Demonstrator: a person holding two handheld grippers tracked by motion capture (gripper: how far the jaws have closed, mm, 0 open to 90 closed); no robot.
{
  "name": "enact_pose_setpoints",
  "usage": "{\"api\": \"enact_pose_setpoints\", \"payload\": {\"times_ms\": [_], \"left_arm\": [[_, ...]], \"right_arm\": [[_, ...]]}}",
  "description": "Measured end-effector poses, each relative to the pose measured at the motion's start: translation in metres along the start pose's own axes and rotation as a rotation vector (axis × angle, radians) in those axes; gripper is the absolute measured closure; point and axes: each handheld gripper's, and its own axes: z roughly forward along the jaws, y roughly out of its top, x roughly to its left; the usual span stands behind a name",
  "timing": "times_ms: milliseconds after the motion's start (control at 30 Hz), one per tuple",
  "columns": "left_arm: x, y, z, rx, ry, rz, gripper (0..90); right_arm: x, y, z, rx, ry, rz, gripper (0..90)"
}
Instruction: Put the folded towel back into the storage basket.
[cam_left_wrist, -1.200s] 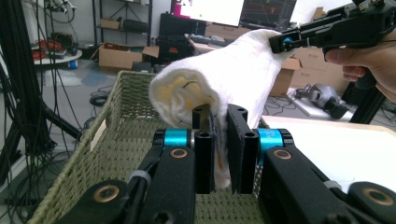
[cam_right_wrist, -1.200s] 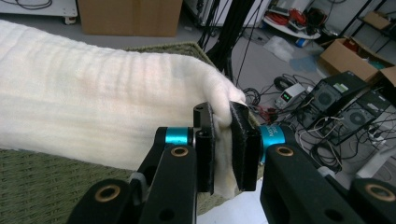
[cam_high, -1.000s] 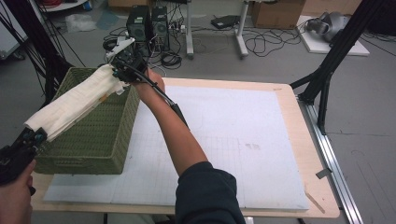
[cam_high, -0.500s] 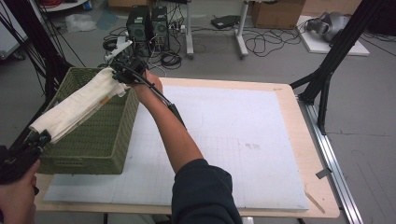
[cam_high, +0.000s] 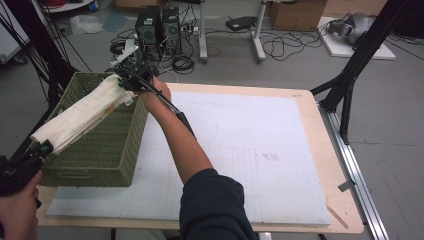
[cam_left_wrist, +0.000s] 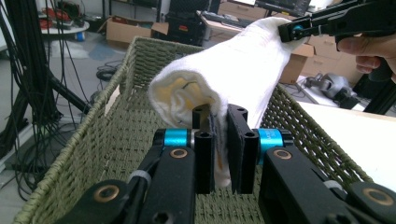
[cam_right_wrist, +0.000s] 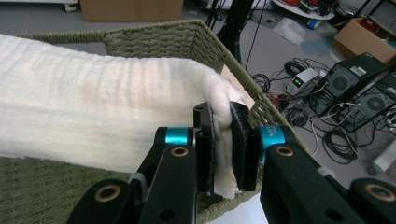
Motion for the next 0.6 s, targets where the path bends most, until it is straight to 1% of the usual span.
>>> {"api": "enact_pose_setpoints", "payload": {"times_ms": [133,300,467,600], "left_arm": [[0.002,0.0,-0.002,-0.002,0.009,-0.003,81.8],[0.005,-0.001,-0.001,0.001,0.007,-0.013,81.9],[0.005,-0.002,0.0,0.005,0.007,-0.011,81.8],[0.006,-0.005,0.004,0.019,0.012,-0.027,80.8]], "right_arm": [[0.002,0.002,0.004,-0.003,0.002,0.003,82.0],[0.004,0.002,0.007,0.0,0.004,0.003,82.0],[0.003,0.001,0.009,0.005,0.007,0.004,81.9],[0.003,0.0,0.012,0.014,0.0,0.007,81.8]]}}
